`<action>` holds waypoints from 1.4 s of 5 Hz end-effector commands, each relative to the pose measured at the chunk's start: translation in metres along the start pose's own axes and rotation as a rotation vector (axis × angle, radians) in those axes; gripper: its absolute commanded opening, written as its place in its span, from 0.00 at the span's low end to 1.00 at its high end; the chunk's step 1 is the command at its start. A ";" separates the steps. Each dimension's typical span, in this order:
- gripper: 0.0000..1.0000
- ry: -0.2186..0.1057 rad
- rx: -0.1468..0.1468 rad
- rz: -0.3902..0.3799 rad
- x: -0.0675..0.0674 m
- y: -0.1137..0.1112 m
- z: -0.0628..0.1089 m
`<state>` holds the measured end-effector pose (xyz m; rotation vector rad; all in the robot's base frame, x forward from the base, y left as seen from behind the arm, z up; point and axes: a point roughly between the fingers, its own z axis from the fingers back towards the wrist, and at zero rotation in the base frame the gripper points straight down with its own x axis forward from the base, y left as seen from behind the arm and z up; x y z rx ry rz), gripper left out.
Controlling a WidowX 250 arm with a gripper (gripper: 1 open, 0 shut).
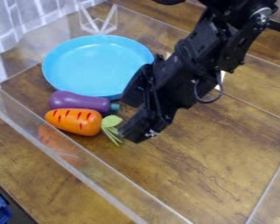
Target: Put the lemon on the blue tray
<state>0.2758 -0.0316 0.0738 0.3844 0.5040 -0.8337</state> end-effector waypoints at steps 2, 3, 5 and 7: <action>1.00 -0.060 0.020 0.007 0.017 0.005 0.004; 1.00 -0.058 0.021 -0.008 0.029 0.005 -0.001; 0.00 -0.059 0.033 -0.038 0.042 0.012 -0.010; 0.00 -0.063 0.079 -0.099 0.039 0.020 -0.010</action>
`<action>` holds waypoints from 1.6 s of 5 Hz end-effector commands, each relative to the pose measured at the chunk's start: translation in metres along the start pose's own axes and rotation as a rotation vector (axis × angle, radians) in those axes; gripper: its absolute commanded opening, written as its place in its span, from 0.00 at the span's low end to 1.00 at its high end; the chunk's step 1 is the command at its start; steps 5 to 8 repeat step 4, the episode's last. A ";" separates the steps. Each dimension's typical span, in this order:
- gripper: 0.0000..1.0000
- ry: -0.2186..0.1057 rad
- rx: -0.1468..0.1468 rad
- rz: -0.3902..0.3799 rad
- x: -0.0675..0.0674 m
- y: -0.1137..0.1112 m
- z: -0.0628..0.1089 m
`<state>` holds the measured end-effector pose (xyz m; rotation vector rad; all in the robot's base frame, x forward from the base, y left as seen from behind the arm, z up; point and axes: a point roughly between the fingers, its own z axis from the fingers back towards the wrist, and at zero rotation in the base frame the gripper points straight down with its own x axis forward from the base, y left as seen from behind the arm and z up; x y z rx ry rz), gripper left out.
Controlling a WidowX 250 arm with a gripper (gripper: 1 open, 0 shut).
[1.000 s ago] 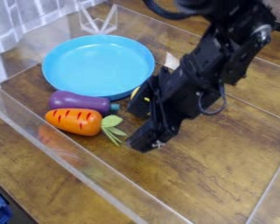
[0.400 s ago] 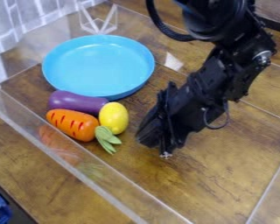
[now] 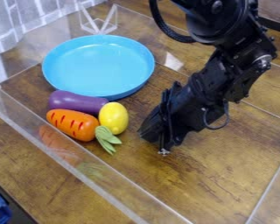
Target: Put the lemon on the blue tray
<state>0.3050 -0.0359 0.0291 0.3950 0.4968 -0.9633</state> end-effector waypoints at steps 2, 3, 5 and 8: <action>0.00 -0.048 0.092 -0.052 -0.017 0.008 0.020; 0.00 -0.045 0.115 -0.078 -0.024 0.011 0.027; 0.00 -0.040 0.135 -0.103 -0.029 0.015 0.033; 0.00 -0.040 0.135 -0.103 -0.029 0.015 0.033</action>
